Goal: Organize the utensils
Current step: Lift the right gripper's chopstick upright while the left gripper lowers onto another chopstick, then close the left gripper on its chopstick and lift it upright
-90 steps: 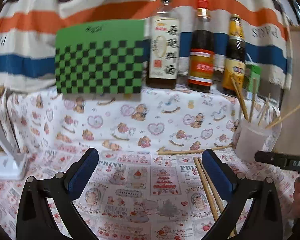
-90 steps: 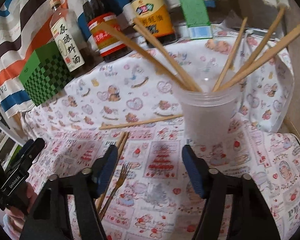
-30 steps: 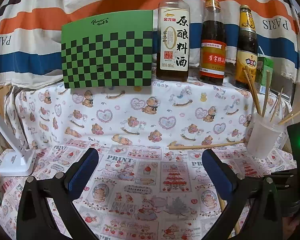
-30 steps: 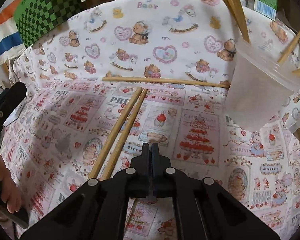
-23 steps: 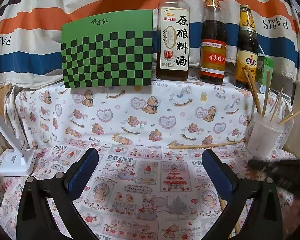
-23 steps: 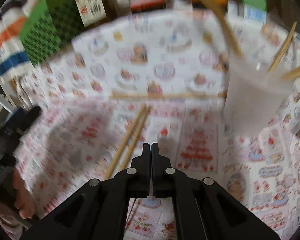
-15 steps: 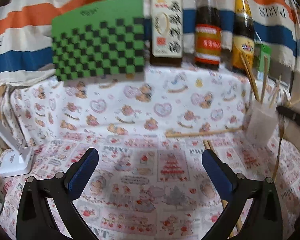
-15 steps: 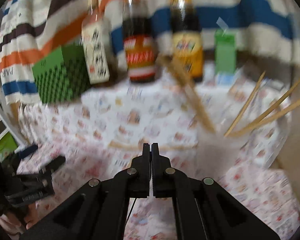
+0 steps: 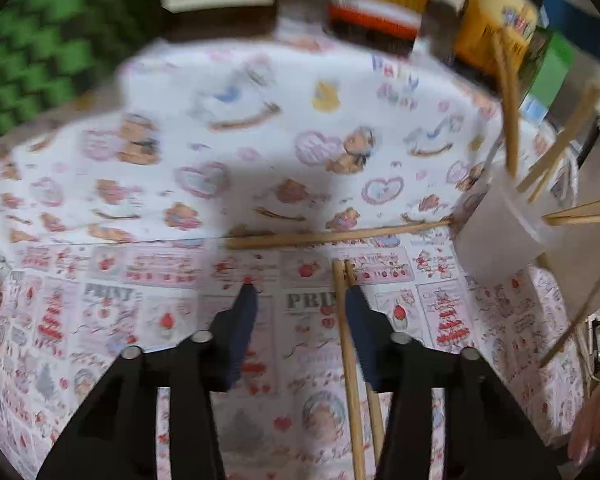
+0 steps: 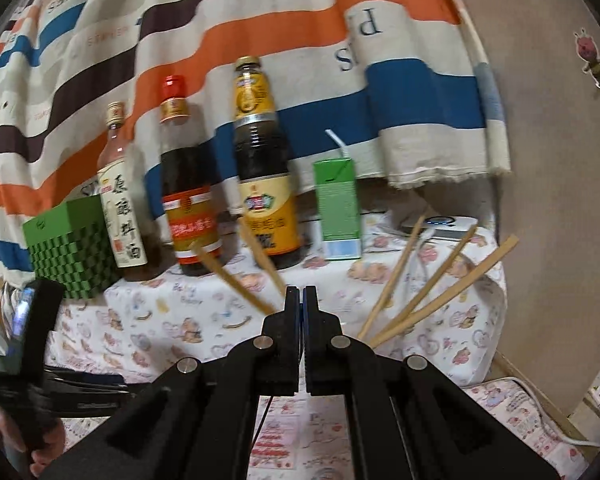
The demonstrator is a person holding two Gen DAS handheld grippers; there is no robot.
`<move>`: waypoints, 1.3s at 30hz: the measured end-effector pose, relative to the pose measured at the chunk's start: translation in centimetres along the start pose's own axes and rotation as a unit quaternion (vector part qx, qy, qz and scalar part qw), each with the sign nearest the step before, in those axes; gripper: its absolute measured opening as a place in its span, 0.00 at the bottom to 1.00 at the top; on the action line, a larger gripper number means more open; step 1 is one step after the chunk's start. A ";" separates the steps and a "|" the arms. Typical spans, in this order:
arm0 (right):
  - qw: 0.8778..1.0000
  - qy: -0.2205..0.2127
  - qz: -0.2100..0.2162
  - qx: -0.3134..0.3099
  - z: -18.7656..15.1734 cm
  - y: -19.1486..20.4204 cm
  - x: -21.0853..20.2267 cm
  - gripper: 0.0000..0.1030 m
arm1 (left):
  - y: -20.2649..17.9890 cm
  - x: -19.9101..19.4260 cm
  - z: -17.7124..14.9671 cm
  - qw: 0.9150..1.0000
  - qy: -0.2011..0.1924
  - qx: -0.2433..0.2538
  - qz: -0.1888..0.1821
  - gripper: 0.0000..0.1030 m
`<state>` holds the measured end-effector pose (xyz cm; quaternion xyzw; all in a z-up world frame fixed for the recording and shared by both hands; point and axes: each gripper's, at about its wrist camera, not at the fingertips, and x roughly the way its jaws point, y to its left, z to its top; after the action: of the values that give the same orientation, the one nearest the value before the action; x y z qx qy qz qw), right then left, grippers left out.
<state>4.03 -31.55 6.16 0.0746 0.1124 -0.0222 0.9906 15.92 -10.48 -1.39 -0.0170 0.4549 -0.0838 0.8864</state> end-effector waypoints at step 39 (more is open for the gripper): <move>0.997 -0.001 0.010 0.083 2.1 -5.6 0.0 0.02 | -3.8 -15.6 2.1 0.985 -0.162 0.034 -0.043 0.06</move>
<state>4.12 -37.46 7.42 0.1573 0.1083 -0.0219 0.9813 8.20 -11.75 12.83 -0.0193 0.3007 -0.1332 0.9442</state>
